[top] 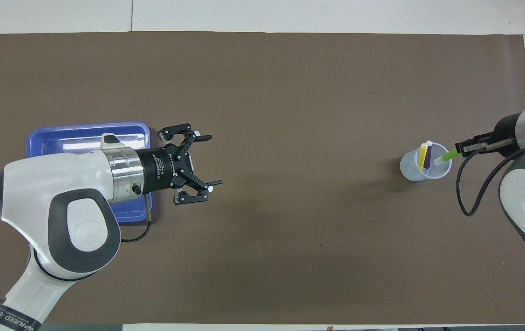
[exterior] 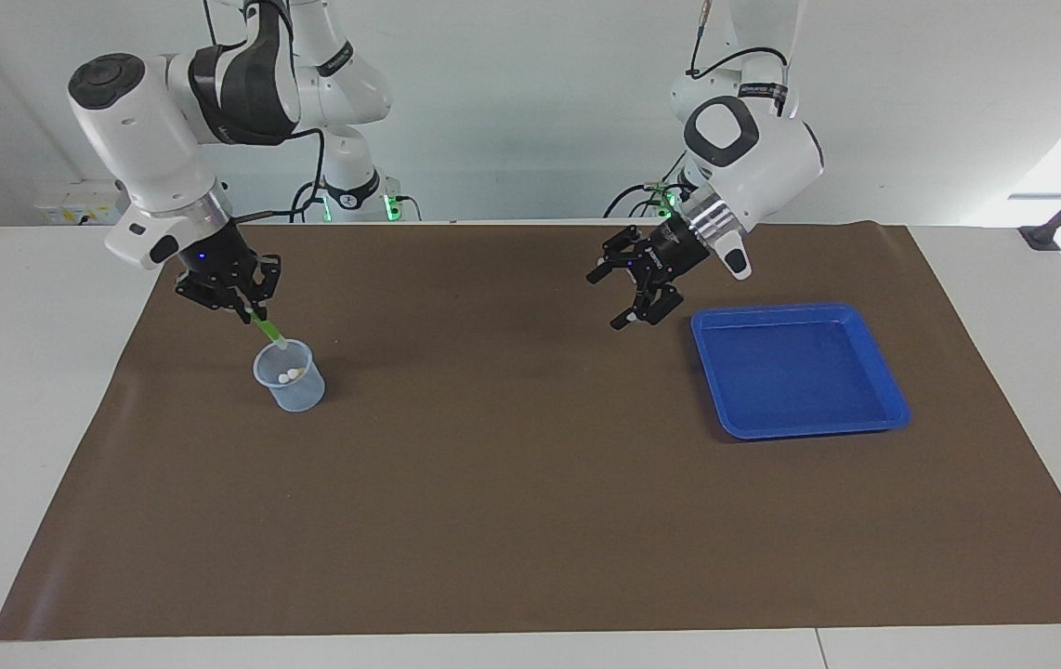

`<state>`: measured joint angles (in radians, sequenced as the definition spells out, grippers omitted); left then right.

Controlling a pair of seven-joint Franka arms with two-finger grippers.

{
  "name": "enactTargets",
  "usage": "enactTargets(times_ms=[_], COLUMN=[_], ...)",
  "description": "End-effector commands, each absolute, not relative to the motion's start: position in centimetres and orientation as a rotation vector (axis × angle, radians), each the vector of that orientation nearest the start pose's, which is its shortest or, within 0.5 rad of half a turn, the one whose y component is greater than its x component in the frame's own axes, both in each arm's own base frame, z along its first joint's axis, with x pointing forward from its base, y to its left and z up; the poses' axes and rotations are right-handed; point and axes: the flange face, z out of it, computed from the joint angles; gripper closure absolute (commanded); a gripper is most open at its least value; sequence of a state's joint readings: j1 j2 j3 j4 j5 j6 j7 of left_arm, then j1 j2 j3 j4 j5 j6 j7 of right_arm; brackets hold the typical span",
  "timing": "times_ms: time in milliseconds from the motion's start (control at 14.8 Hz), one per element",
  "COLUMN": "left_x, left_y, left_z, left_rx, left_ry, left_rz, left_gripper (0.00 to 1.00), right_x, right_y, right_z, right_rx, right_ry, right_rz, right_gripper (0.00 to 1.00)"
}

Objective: Transfer and insert pens with both arms
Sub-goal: 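Carry the green pen to the cup while the left gripper withdraws, then insert the green pen into the cup and open the right gripper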

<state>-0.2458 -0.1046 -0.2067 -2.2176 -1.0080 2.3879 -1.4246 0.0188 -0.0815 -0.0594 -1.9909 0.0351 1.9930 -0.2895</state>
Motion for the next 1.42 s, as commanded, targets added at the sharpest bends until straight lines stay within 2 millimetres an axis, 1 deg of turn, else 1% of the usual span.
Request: enactTargets(times_ms=[0,68,203,339,475,542,610,746,881,1017,1085,1153,1220,1356], left_x=[47.5,48.2,50.0,51.3,52.3,52.9,53.6,55.1,56.1,56.6,56.6,56.3,56.0,55.7], left_y=[-24.2,-23.2,-21.2,-19.9,-18.3,-17.2,-15.9,-13.1,-11.6,-10.6,-10.0,-9.6,-8.7,-7.0], left_z=[44.8,44.7,45.5,46.0,46.5,47.2,47.4,49.1,50.2,51.6,52.3,53.1,54.1,56.5], left_rx=[1.889,1.939,2.043,2.171,2.228,2.302,2.404,2.546,2.740,2.892,2.981,3.070,3.121,3.176], left_ry=[1.732,1.733,1.723,1.672,1.624,1.557,1.466,1.286,1.086,0.936,0.831,0.674,0.540,0.326], left_rz=[-0.479,-0.444,-0.375,-0.295,-0.263,-0.238,-0.227,-0.212,-0.194,-0.182,-0.164,-0.176,-0.190,-0.219], left_gripper=[0.00,0.00,0.00,0.00,0.00,0.00,0.00,0.00,0.00,0.00,0.00,0.00,0.00,0.00], right_x=[52.7,52.7,52.6,52.5,52.7,52.6,52.5,52.6,52.8,52.8,52.9,53.0,53.2,53.3], right_y=[-2.7,-2.7,-2.8,-2.8,-2.8,-2.8,-2.9,-2.9,-2.9,-2.9,-2.9,-2.9,-2.9,-2.9], right_z=[49.5,49.0,47.5,46.2,45.2,44.4,44.0,43.1,42.4,42.0,42.1,42.2,42.4,42.4], right_rx=[-3.103,-3.102,-3.104,-3.102,-3.096,-3.098,-3.099,-3.100,-3.100,-3.088,-3.088,-3.087,-3.087,-3.087], right_ry=[-0.407,-0.401,-0.391,-0.377,-0.355,-0.351,-0.350,-0.344,-0.338,-0.317,-0.318,-0.316,-0.316,-0.316], right_rz=[-0.182,-0.176,-0.209,-0.229,-0.245,-0.249,-0.271,-0.287,-0.297,-0.316,-0.319,-0.324,-0.328,-0.333], right_gripper=[1.00,1.00,1.00,1.00,1.00,1.00,1.00,1.00,1.00,1.00,0.82,0.30,0.16,0.00])
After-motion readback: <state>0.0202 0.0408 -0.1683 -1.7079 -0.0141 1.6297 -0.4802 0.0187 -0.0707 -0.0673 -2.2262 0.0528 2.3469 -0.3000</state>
